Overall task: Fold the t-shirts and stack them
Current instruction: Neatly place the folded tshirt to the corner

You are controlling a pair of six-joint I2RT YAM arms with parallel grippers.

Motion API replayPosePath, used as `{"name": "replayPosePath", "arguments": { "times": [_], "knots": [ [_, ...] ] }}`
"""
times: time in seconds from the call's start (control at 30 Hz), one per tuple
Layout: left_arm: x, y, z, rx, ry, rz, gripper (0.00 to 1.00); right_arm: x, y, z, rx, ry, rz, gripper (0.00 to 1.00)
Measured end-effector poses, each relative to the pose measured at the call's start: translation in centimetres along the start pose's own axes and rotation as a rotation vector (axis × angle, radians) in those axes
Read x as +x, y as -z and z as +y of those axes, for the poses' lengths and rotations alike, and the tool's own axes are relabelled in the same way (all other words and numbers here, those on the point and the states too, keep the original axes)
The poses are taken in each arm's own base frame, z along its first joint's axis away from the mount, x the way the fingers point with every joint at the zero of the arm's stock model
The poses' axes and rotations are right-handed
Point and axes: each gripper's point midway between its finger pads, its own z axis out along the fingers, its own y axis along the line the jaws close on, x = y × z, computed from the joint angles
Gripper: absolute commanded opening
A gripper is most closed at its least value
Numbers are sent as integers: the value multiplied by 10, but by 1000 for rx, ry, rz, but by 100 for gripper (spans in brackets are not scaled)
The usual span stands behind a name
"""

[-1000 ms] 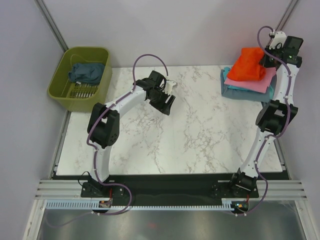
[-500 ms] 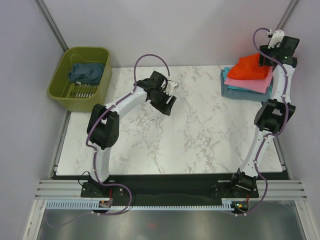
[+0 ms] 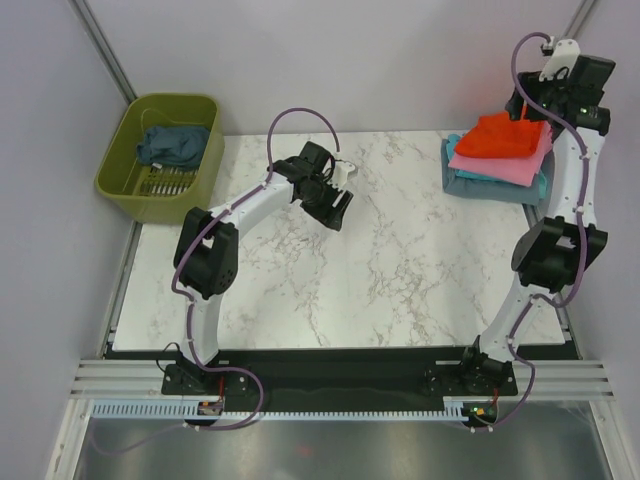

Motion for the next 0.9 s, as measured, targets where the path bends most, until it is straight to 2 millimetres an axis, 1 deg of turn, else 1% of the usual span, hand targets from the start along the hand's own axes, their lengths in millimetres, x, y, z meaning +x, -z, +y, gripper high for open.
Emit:
{"name": "replayPosePath", "arguments": {
  "times": [0.07, 0.13, 0.17, 0.2, 0.23, 0.33, 0.4, 0.43, 0.5, 0.6, 0.77, 0.9],
  "knots": [
    [-1, 0, -1, 3, 0, -3, 73, -3, 2, 25, -58, 29, 14, 70],
    [-3, 1, -2, 13, -1, -8, 73, 5, -6, 47, -90, 62, 57, 67],
    [-3, 1, -3, 16, -2, -9, 73, 13, -13, 57, -98, 94, 88, 67],
    [-3, 1, -3, 16, -2, -9, 73, 26, -21, 69, -103, 140, 132, 68],
    [-3, 1, -3, 17, -2, -10, 73, 37, -28, 76, -103, 172, 166, 68],
    [-5, 5, -3, 15, -4, -18, 73, 75, -47, 104, -124, 318, 287, 70],
    [-7, 10, -4, 13, -5, -28, 73, 90, -60, 119, -131, 414, 333, 71],
    [-8, 12, -4, 12, -6, -32, 73, 94, -66, 122, -128, 466, 348, 71],
    [-9, 16, -4, 10, -5, -39, 73, 99, -78, 121, -107, 561, 368, 71],
    [-7, 20, -4, 8, -4, -41, 73, 103, -90, 109, -62, 664, 397, 72],
    [-6, 20, -4, 8, -2, -39, 74, 110, -100, 88, 5, 792, 446, 71],
    [-5, 21, -3, 7, -1, -39, 74, 125, -109, 82, 14, 840, 486, 72]
  ]
}}
